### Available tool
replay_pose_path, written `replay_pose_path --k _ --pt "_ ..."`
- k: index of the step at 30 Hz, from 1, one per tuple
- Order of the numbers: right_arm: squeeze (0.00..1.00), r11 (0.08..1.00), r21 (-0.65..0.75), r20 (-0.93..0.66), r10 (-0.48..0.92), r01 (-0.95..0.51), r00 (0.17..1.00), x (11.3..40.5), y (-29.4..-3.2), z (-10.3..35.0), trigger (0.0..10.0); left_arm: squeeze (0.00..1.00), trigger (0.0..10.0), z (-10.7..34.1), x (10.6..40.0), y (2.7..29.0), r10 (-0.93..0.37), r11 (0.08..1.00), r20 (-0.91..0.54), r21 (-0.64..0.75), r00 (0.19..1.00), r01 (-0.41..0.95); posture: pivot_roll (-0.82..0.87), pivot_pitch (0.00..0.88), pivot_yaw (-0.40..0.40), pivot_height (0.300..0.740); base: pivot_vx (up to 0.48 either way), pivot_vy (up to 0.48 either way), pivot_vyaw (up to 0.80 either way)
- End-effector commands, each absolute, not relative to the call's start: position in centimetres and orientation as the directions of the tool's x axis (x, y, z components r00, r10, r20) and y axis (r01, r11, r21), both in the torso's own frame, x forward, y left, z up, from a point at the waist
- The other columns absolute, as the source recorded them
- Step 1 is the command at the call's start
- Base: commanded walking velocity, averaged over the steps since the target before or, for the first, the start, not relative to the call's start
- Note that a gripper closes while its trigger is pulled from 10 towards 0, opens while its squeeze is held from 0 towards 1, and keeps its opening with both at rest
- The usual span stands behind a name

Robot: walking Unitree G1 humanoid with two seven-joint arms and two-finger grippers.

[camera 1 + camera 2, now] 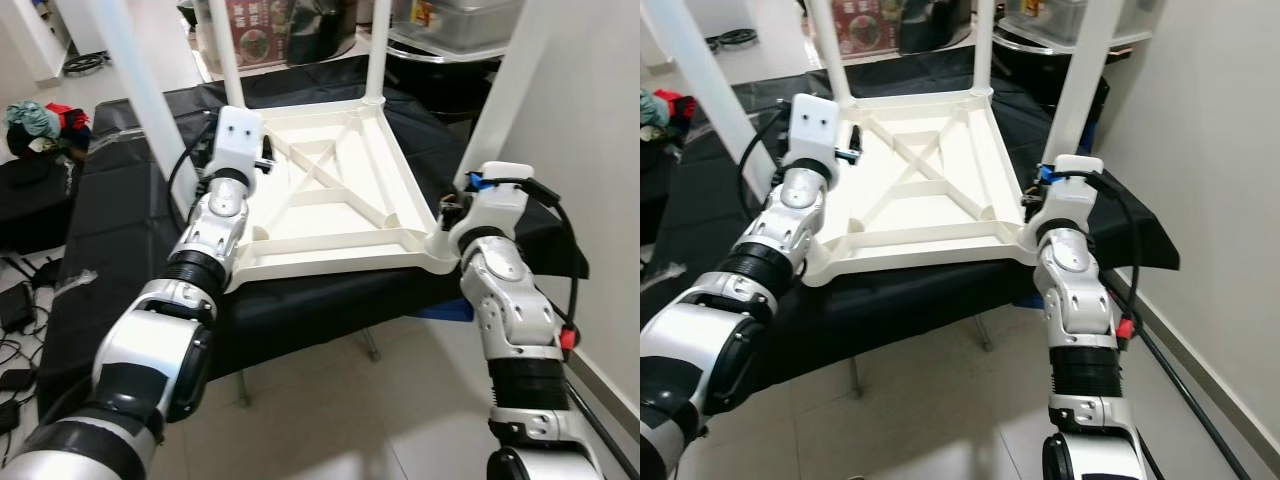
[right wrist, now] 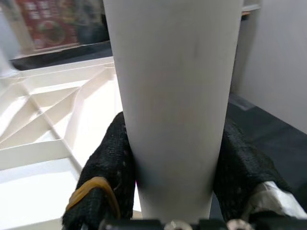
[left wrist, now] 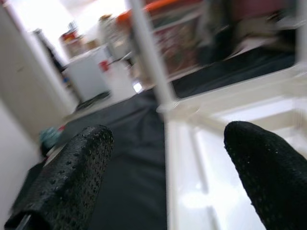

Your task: Building children table

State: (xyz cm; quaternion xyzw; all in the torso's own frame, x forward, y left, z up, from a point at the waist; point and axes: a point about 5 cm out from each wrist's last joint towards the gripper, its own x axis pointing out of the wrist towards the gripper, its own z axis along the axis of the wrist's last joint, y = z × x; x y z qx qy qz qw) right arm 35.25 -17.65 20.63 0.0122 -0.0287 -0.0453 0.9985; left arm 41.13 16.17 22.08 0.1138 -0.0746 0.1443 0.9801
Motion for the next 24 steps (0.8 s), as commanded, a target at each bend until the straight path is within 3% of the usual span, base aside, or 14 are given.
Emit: replay_pose_path --k 1,3,10,18,24 --pt "0.00 0.968 0.053 0.055 -0.249 0.246 0.967 34.9 -21.8 20.4 0.0 0.00 10.0 17.8 39.1 24.1 0.546 0.817 0.005 0.218 0.838 -0.534 0.08 0.060 0.001 0.740 0.000 0.000 0.00" --pt "0.00 0.969 0.038 0.061 -0.247 0.245 0.967 35.5 -22.3 20.6 0.0 0.00 10.0 14.6 36.9 26.5 0.650 0.739 -0.056 0.280 0.758 -0.613 0.08 0.067 -0.003 0.740 0.000 0.000 0.00" --pt "0.00 0.977 0.023 0.095 -0.211 0.210 0.973 37.2 -22.9 21.9 0.0 0.00 10.0 10.2 33.5 27.0 0.687 0.710 -0.132 0.329 0.714 -0.623 0.10 0.070 -0.013 0.740 0.000 0.000 0.00" --pt "0.00 0.981 0.026 0.139 -0.196 0.195 0.971 37.9 -22.2 23.6 0.0 0.00 10.0 9.4 31.2 27.1 0.699 0.691 -0.128 0.372 0.703 -0.619 0.10 0.076 -0.020 0.740 0.000 0.000 0.00" --pt "0.00 0.991 0.061 0.126 -0.129 0.122 0.984 38.1 -20.5 22.8 0.0 0.00 10.0 10.9 28.3 30.1 0.779 0.594 -0.076 0.407 0.622 -0.694 0.10 0.075 -0.018 0.740 0.000 0.000 0.00"
